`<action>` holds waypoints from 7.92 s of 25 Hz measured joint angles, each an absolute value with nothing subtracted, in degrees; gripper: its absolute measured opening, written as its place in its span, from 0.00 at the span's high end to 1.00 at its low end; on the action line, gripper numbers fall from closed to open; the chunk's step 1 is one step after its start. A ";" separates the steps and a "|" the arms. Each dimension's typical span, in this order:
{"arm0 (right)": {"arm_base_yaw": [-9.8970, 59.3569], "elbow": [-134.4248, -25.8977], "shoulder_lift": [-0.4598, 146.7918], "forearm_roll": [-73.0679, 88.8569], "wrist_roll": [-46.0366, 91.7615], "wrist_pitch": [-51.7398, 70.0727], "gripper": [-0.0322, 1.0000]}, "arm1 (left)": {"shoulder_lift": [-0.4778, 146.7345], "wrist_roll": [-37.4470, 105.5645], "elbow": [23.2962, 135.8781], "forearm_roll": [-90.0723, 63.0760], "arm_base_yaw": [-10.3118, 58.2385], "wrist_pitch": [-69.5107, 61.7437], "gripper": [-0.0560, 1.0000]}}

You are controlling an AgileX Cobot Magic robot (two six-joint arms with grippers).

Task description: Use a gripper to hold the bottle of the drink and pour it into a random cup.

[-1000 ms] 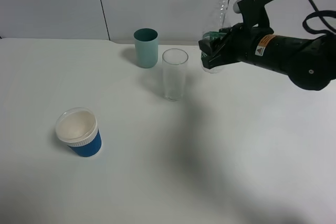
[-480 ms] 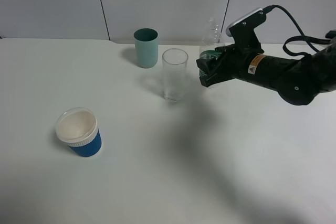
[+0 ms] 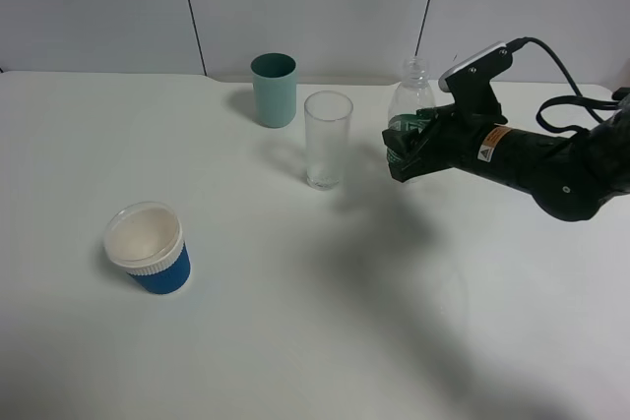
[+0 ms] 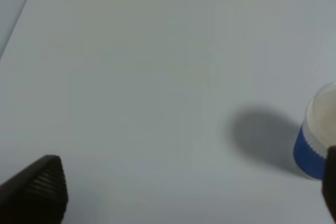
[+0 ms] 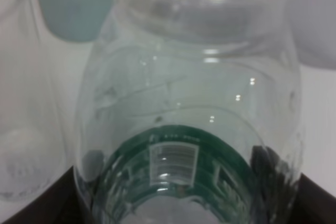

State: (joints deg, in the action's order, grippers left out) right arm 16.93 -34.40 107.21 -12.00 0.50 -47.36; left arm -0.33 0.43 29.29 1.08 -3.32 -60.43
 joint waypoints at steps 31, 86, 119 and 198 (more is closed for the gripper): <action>16.93 -34.51 111.96 -13.61 0.50 -51.59 0.38 | -0.33 0.43 29.29 1.08 -3.32 -60.43 0.02; -2.76 -43.56 50.72 -15.88 -1.65 7.30 0.15 | -0.33 0.43 29.29 1.13 -3.32 -60.43 0.02; -5.51 -44.00 10.41 -1.86 5.99 49.35 0.15 | -0.33 0.43 29.29 1.13 -3.32 -60.43 0.02; -5.51 -27.81 -0.18 -0.99 2.50 60.54 0.15 | -0.33 0.43 29.29 1.09 -3.32 -60.43 0.02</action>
